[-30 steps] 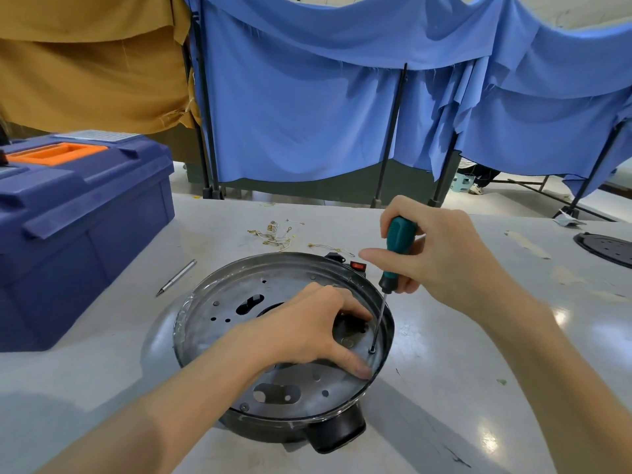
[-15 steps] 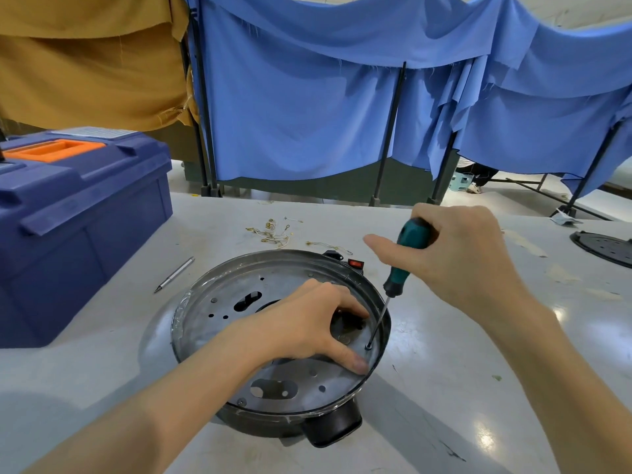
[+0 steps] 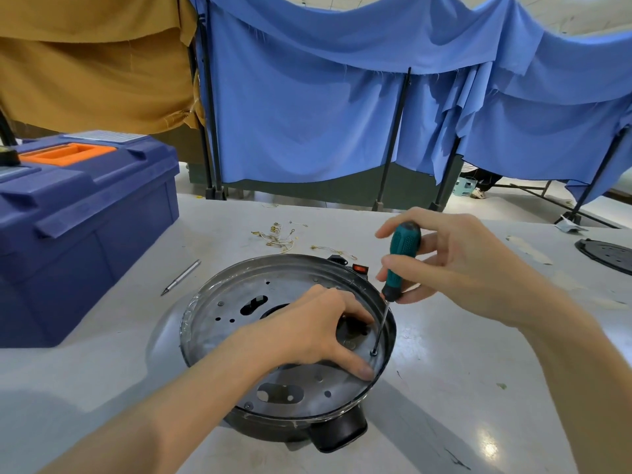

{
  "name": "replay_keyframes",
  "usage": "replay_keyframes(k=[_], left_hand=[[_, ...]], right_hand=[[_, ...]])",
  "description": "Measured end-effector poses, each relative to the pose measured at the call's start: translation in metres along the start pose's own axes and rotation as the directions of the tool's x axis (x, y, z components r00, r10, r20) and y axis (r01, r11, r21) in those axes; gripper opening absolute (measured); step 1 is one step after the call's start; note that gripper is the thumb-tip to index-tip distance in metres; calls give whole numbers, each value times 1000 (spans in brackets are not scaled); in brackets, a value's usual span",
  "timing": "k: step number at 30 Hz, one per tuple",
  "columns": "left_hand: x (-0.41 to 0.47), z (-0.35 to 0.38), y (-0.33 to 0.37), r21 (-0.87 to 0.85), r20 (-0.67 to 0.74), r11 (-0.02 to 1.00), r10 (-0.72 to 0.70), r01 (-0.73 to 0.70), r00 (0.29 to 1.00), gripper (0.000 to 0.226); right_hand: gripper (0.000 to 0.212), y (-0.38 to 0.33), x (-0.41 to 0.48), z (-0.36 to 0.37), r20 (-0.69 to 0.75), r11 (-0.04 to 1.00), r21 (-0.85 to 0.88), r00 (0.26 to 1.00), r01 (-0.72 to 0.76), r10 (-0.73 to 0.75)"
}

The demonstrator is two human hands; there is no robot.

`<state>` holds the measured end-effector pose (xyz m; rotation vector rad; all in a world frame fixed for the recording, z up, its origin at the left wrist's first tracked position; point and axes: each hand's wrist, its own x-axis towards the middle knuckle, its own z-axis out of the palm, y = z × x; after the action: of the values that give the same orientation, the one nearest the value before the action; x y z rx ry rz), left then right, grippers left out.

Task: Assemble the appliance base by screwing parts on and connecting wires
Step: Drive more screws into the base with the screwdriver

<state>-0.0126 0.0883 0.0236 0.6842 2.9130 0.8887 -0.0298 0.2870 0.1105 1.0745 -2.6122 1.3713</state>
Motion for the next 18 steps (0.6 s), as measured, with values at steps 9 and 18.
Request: replay_keyframes(k=[9, 18], left_hand=[[-1, -1, 4, 14, -10, 1000, 4, -4, 1000, 74], [-4, -2, 9, 16, -12, 999, -28, 29, 1000, 70]], right_hand=[[18, 8, -9, 14, -227, 999, 37, 974, 10, -1], [29, 5, -6, 38, -427, 990, -108, 895, 95, -132]])
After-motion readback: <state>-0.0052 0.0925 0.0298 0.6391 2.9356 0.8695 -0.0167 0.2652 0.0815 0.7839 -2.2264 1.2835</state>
